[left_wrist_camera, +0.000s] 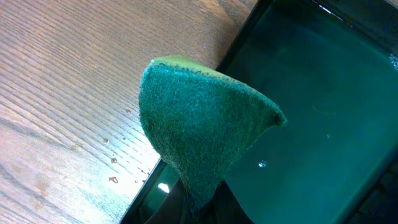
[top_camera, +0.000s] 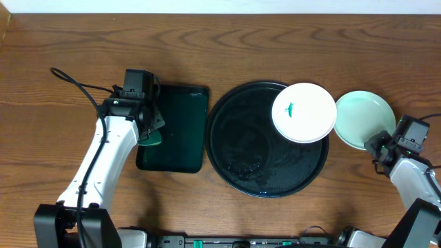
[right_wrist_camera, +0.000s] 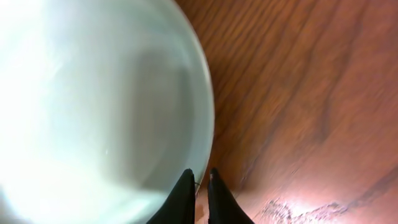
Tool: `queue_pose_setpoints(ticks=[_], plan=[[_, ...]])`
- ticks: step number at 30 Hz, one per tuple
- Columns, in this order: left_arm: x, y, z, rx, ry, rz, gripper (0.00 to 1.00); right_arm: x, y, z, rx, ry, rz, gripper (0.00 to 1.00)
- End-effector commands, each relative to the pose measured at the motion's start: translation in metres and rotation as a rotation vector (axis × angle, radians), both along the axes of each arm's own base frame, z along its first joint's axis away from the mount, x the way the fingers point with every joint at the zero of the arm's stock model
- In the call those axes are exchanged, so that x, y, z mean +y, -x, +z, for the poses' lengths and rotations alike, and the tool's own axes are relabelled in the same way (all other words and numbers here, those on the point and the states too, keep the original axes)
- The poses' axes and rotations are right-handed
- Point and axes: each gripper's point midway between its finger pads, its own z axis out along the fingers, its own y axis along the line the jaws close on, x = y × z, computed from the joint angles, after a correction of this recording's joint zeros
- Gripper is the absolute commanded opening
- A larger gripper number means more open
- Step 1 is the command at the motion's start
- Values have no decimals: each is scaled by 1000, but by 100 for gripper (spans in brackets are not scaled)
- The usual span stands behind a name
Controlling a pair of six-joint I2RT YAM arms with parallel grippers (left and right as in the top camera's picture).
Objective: Clean dirty plates on tray and stack at the side
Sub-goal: 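Move the right gripper left to the white plate's rim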
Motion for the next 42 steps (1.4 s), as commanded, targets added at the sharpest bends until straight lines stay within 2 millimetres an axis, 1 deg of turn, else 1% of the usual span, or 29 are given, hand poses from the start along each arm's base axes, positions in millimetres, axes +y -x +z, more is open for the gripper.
queue_pose_setpoints(ticks=[1,3,5,8,11,14,16,18,19,21,23,26,29,30,31,32,35,37,42], plan=[[3,0,4,-14,-7,7,8,11,-3,3,0,-27,107,10],[3,0,4,-14,-7,8,7,15,-4,8,10,-29,157,13],[3,0,4,-15,-6,8,8,16,-7,18,14,-23,201,14],[3,0,4,-17,-3,19,8,20,-23,43,-10,-44,266,17],[3,0,4,-17,-3,19,7,38,-44,76,-70,-107,352,17],[3,0,4,-17,-3,19,7,55,-56,105,-83,-101,473,23],[3,0,4,-17,-3,19,7,65,-60,117,-74,-88,534,24],[3,0,4,-17,-3,19,7,74,-64,124,-70,-75,588,33],[3,0,4,-17,-3,19,8,80,-66,125,-69,-68,617,41],[3,0,4,-17,-3,19,8,89,-67,122,-56,-53,669,45],[3,0,4,-16,-3,19,7,96,-69,115,-25,-41,697,49],[3,0,4,-16,-3,18,8,105,-72,100,22,-27,752,51],[3,0,4,-16,-3,18,8,105,-78,84,61,-16,756,52],[3,0,4,-16,-3,18,8,105,-80,80,63,-19,755,57],[3,0,4,-16,-3,18,8,104,-83,76,64,-24,747,64],[3,0,4,-16,-3,18,8,104,-84,73,67,-34,733,66],[3,0,4,-16,-3,18,8,104,-84,64,83,-77,670,66],[3,0,4,-16,-3,18,8,104,-84,59,91,-94,648,65],[3,0,4,-16,-3,18,8,105,-89,50,95,-96,652,52]])
